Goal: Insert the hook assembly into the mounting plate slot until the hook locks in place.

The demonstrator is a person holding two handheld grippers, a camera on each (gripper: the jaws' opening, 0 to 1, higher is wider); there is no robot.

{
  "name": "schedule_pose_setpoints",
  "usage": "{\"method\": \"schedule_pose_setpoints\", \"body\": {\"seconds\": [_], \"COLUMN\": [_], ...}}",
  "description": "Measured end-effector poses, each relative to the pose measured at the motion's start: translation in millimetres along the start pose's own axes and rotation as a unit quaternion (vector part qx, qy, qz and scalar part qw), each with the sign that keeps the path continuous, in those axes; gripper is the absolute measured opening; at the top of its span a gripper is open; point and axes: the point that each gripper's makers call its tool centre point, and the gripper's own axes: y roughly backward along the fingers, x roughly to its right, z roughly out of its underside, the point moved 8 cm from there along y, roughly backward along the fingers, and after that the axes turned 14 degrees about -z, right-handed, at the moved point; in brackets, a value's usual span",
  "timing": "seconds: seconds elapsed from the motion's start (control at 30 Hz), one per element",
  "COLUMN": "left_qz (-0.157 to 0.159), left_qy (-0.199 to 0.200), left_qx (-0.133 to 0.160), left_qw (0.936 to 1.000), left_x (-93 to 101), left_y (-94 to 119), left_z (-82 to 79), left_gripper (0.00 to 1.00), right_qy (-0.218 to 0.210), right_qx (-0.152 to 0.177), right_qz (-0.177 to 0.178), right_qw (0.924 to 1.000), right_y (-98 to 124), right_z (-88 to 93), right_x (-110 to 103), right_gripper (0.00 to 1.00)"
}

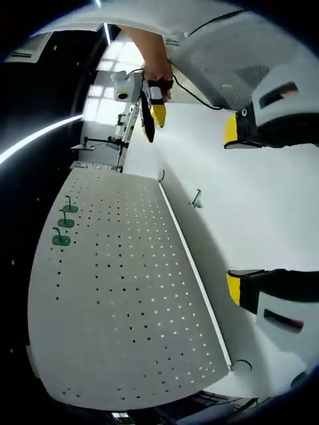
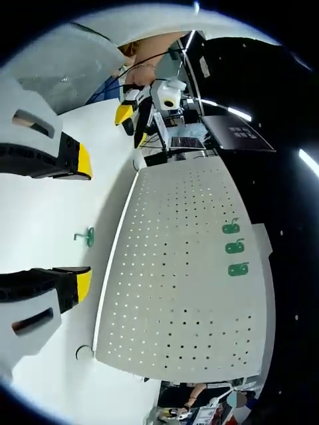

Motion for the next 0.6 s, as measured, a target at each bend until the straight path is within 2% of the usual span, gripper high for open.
{"method": "schedule_pose_setpoints", "body": {"seconds": [0.13, 0.27, 0.33, 0.6], "left_qz": [0.007, 0.025, 0.034, 0.068], "left_qy": [-0.007, -0.043, -0.034, -0.079], "left_qx": [-0.001, -0.024, -0.026, -0.049], "left_qw": [0.9999, 0.9985, 0.9985, 0.9934], "left_x": [2.5, 6.3, 7.5, 12.3], "left_y": [-9.2, -24.5, -31.4, -59.0], "left_z": [-7.8, -11.3, -14.9, -24.2], "left_gripper": [0.76, 0.76, 0.76, 0.76], "right_qy": [-0.003, -0.003, -0.003, -0.007], "right_qx": [0.002, 0.001, 0.0, -0.001], "right_qz": [-0.001, -0.001, -0.001, 0.0], "right_qw": [1.0, 1.0, 1.0, 1.0], "right_y": [-0.1, 0.0, 0.2, 0.4], "right_z": [-0.6, -0.3, 0.3, 0.3], "right_x": [-0.4, -0.4, -0.5, 0.4], "right_gripper": [0.51, 0.51, 0.52, 0.51]}}
